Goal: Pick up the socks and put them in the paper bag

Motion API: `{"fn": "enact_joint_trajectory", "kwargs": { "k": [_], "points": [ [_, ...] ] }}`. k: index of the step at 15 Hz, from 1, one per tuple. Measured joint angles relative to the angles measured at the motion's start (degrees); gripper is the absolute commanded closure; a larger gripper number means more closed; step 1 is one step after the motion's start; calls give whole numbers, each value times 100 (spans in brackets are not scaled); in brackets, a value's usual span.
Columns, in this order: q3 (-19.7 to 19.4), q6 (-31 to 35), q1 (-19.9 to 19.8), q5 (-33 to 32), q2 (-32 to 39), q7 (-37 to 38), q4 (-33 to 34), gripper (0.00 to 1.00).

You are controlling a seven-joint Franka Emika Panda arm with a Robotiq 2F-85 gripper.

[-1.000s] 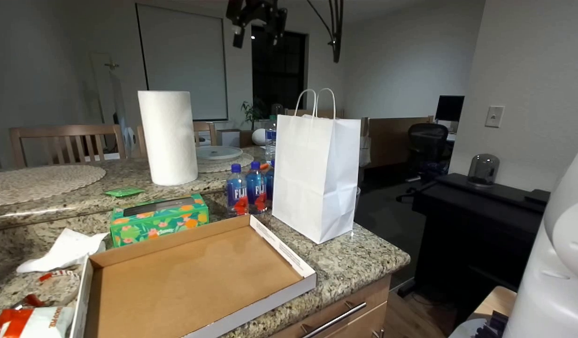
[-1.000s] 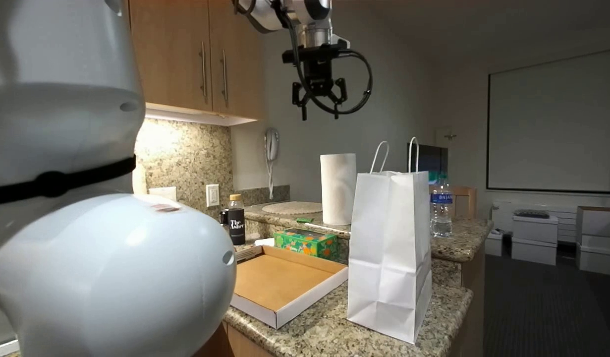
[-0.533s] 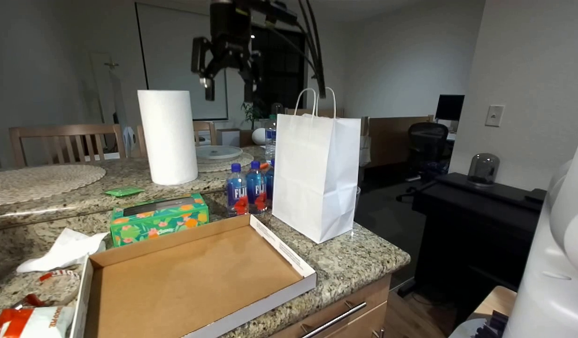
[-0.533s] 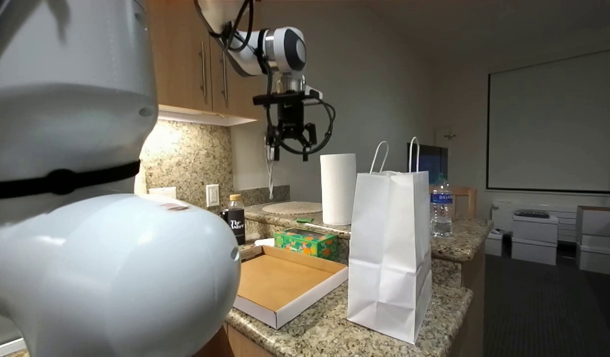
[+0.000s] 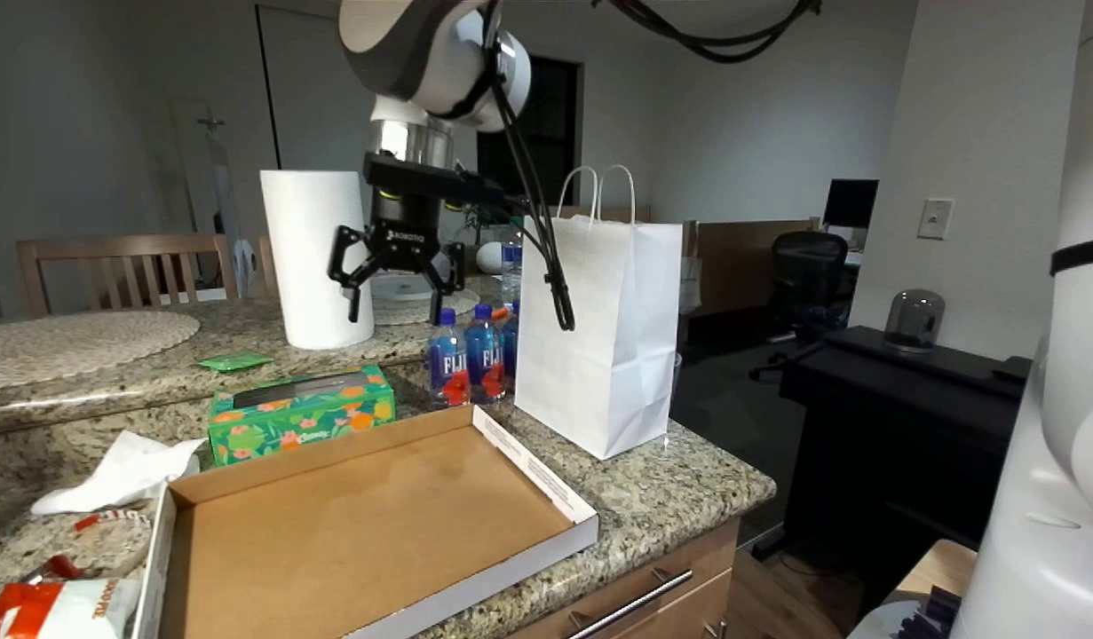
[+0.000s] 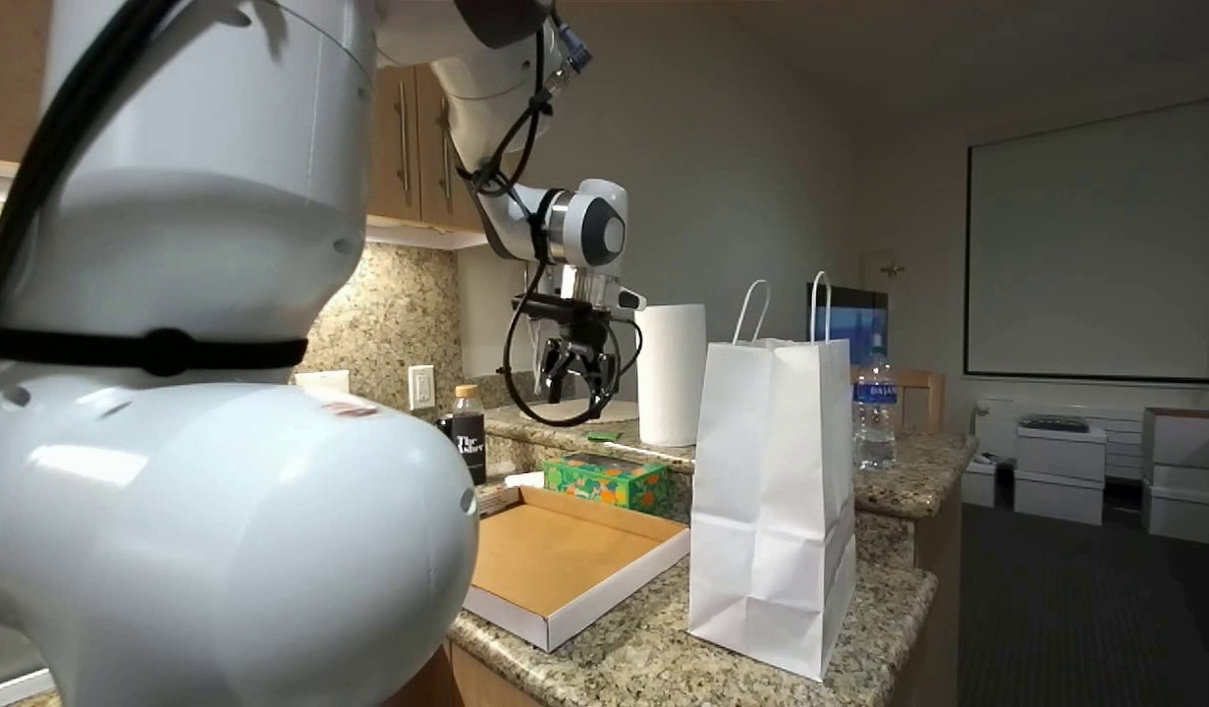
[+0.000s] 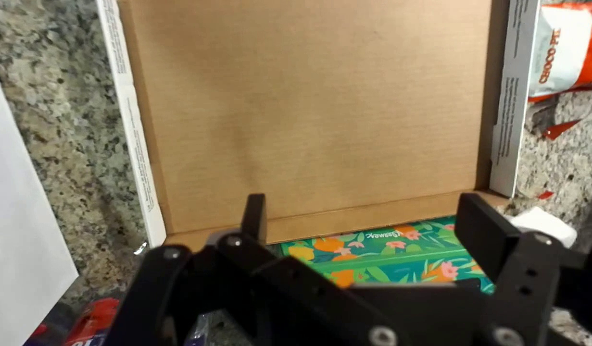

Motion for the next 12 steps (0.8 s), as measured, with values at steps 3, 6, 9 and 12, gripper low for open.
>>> {"fn": "enact_joint_trajectory", "kwargs": {
  "k": [3,6,9,12],
  "points": [
    [-10,755,34,0,109,130,-256,0],
    [-14,1176,111,-3,93,131,-474,0],
    [-16,1253,194,-171,70,131,-617,0],
    [-19,1253,258,-538,41,131,-710,0]
  ]
}}
